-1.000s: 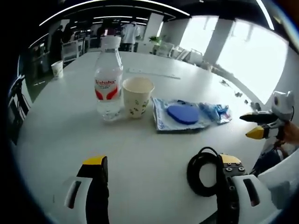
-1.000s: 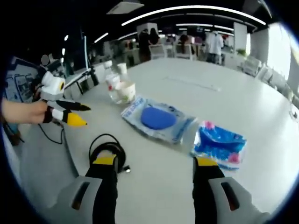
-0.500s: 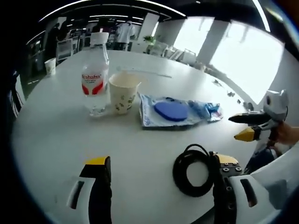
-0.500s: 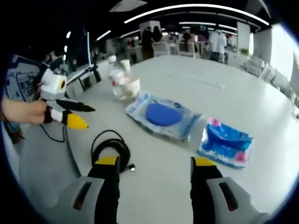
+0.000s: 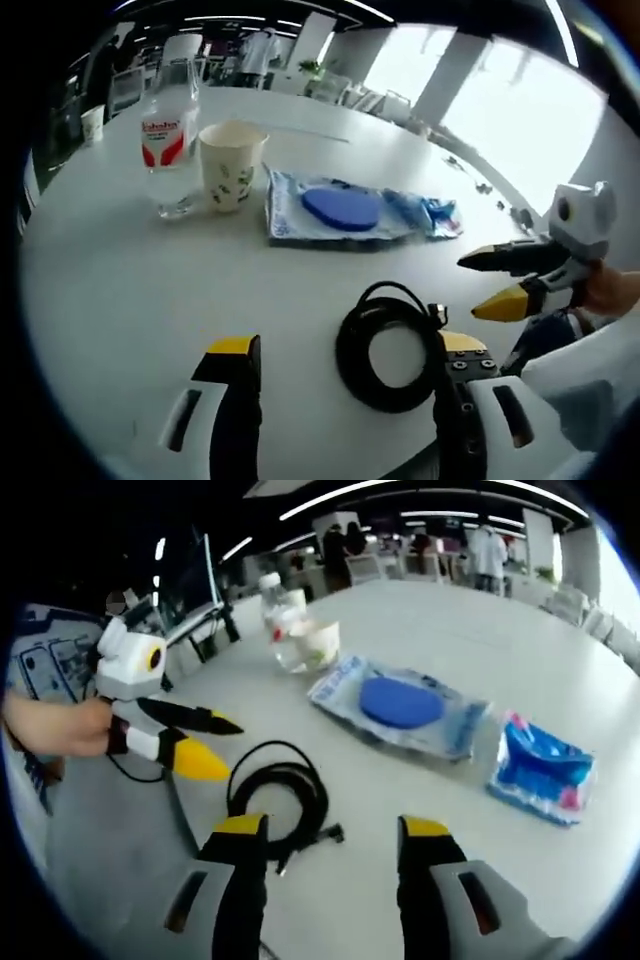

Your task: Arrange the tabletop items into an orderly group along one side of the table until the central work area is clear of visible clutter.

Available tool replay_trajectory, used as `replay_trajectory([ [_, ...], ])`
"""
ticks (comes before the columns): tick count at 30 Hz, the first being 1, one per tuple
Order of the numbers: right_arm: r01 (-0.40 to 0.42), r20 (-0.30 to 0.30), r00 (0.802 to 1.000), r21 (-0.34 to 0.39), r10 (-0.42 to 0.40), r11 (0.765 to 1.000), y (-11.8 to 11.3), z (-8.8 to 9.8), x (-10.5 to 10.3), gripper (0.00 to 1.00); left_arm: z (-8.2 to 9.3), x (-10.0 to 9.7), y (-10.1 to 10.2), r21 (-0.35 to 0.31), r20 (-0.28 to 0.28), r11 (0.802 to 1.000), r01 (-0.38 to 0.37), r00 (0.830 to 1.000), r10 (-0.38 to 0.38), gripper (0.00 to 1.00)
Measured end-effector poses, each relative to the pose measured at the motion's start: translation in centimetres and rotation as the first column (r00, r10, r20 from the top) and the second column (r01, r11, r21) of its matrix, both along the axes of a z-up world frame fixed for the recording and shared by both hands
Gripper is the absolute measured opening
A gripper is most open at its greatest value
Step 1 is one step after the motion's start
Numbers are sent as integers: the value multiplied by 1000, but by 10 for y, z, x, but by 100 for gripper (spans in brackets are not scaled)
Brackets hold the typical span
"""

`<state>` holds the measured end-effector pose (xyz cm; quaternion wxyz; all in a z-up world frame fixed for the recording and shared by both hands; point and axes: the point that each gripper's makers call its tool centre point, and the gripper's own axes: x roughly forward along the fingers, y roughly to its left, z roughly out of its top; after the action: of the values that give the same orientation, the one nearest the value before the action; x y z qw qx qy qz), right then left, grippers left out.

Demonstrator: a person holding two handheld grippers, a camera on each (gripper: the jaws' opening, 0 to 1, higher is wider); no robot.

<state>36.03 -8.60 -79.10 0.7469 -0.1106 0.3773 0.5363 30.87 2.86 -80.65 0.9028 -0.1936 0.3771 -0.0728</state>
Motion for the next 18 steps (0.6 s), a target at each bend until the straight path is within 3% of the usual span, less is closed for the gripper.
replay_trajectory([
  [9, 21, -32, 999, -50, -23, 999, 3, -18, -14, 43, -6, -3, -13, -17, -8, 1000, 21, 1000, -21, 52],
  [14, 52, -99, 993, -56, -57, 997, 5, -27, -25, 35, -7, -5, -17, -18, -12, 999, 29, 999, -30, 43],
  [18, 88, -154, 983, -69, -98, 994, 5, -35, -31, 29, -10, -5, -25, -62, -20, 998, 22, 1000, -24, 40],
])
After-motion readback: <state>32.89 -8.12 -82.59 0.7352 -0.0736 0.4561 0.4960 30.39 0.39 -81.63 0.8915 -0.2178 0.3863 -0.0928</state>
